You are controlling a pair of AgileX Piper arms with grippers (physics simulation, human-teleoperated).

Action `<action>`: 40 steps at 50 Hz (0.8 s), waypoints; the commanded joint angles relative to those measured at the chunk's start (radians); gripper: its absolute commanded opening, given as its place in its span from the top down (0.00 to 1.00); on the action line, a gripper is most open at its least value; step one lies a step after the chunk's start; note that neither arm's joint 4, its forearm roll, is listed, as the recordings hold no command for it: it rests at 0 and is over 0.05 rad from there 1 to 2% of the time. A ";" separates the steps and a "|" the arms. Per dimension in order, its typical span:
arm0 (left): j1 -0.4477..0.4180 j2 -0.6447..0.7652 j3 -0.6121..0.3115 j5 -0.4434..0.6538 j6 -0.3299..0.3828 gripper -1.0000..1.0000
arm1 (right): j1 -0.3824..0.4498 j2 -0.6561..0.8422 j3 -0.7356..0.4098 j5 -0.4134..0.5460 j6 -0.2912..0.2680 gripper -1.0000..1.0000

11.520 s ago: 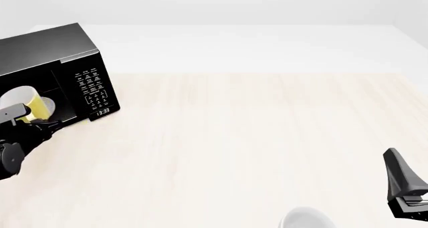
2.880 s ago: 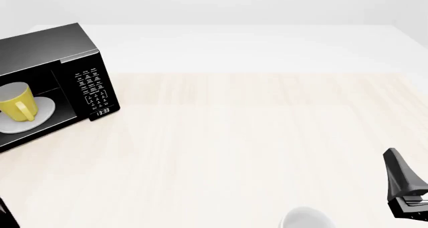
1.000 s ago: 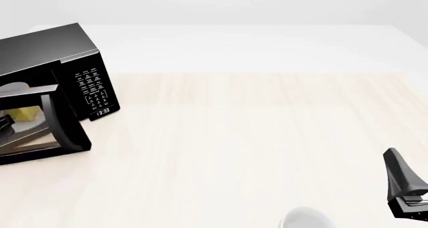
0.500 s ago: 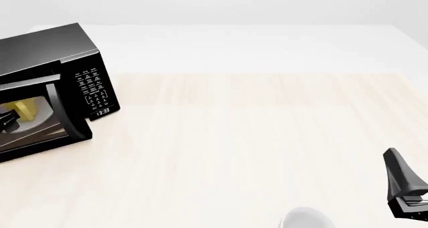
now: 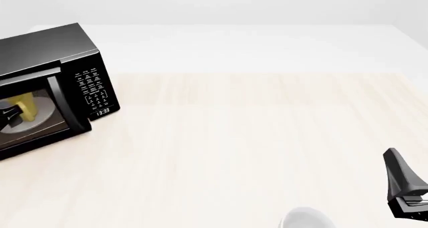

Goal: Put the yellow and white mug in the microwave and close it.

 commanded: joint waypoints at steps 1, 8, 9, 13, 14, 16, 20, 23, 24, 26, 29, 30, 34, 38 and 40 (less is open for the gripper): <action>-0.016 0.032 -0.021 -0.016 -0.017 0.00 | 0.000 -0.002 0.001 0.000 0.001 0.00; -0.023 0.075 -0.048 -0.015 -0.043 0.00 | 0.000 -0.002 0.001 0.000 0.001 0.00; -0.019 0.081 -0.052 -0.013 -0.043 0.00 | 0.000 -0.002 0.001 0.000 0.001 0.00; -0.009 0.089 -0.065 -0.010 -0.038 0.00 | 0.000 -0.002 0.001 0.000 0.001 0.00; -0.008 0.091 -0.068 -0.009 -0.039 0.00 | 0.000 -0.002 0.001 0.000 0.001 0.00; -0.007 0.096 -0.077 -0.006 -0.043 0.00 | 0.000 -0.002 0.001 0.000 0.001 0.00; -0.008 0.112 -0.088 -0.004 -0.056 0.00 | 0.000 -0.002 0.001 0.000 0.001 0.00; -0.010 0.124 -0.094 -0.005 -0.066 0.00 | 0.000 -0.002 0.001 0.000 0.001 0.00; -0.012 0.128 -0.096 -0.005 -0.072 0.00 | 0.000 -0.002 0.001 0.000 0.001 0.00; -0.020 0.136 -0.100 -0.002 -0.083 0.00 | 0.000 -0.002 0.001 0.000 0.001 0.00; -0.023 0.137 -0.102 -0.002 -0.087 0.00 | 0.000 -0.002 0.001 0.000 0.001 0.00; -0.024 0.142 -0.107 0.000 -0.093 0.00 | 0.000 -0.002 0.001 0.000 0.001 0.00; -0.029 0.148 -0.113 0.002 -0.118 0.00 | 0.000 -0.002 0.001 0.000 0.001 0.00; -0.043 0.143 -0.107 -0.002 -0.124 0.00 | 0.000 -0.002 0.001 0.000 0.001 0.00; -0.049 0.137 -0.098 0.000 -0.125 0.00 | 0.000 -0.002 0.001 0.000 0.001 0.00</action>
